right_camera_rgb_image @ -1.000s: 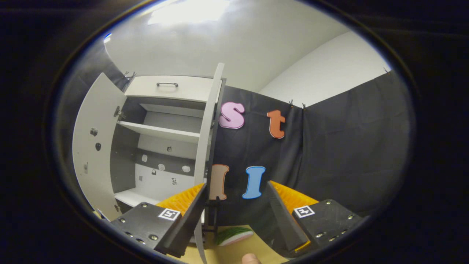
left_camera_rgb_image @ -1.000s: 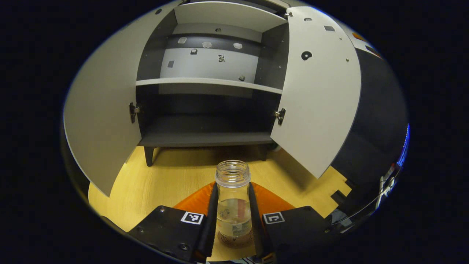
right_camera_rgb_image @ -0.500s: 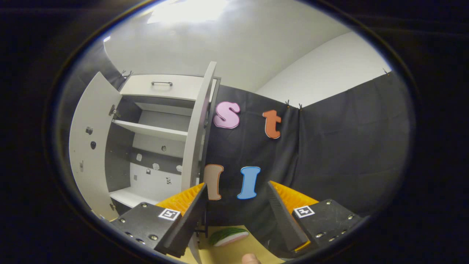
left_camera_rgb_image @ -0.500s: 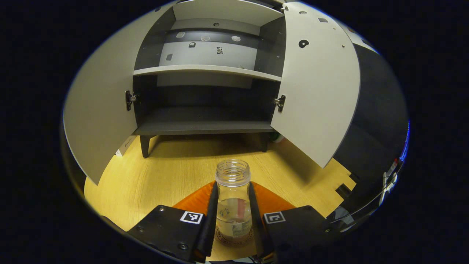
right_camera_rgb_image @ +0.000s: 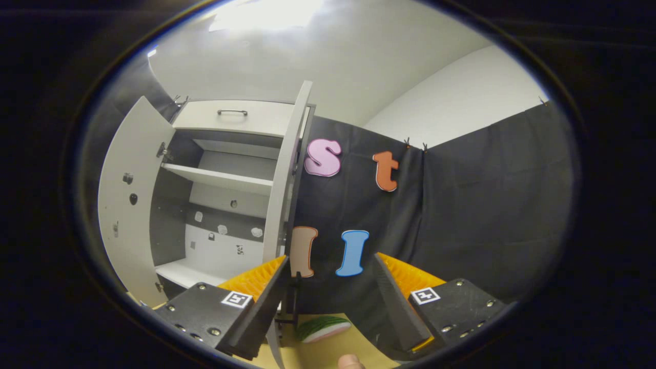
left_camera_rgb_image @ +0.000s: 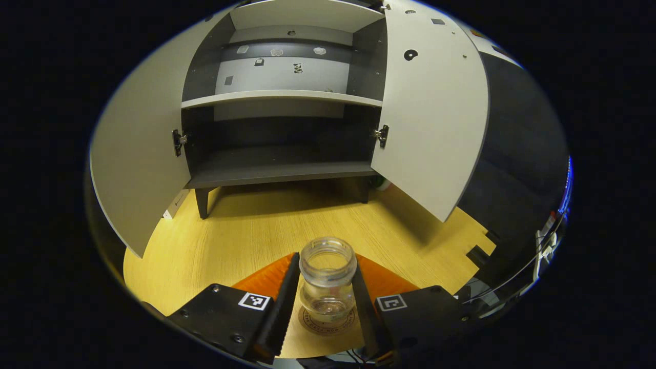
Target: Grasp the bottle in the cabinet with the left hand and place it on the coaster, then close the right door with the right hand and the left door with the left hand.
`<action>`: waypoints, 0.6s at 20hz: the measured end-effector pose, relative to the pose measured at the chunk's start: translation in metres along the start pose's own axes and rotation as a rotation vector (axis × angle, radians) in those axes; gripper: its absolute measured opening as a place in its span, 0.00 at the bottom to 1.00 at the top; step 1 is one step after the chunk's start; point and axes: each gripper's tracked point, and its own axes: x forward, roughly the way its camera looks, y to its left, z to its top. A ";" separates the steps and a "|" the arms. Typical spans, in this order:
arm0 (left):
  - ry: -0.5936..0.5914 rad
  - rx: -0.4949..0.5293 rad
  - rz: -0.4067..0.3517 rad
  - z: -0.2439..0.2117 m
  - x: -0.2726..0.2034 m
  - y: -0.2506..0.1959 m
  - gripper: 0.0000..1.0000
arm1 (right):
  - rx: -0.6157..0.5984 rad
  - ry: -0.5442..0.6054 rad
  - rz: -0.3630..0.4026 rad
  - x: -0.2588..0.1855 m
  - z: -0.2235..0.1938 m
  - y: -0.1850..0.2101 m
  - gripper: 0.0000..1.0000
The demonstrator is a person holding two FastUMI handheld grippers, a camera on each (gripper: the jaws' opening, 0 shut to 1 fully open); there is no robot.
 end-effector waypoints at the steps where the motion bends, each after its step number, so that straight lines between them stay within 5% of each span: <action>1: 0.000 -0.001 0.001 0.001 -0.002 -0.001 0.61 | 0.001 0.001 0.001 0.000 0.000 0.001 0.97; 12: -0.115 -0.011 0.009 0.060 -0.035 -0.012 0.66 | 0.004 0.005 -0.001 0.003 -0.006 -0.002 0.96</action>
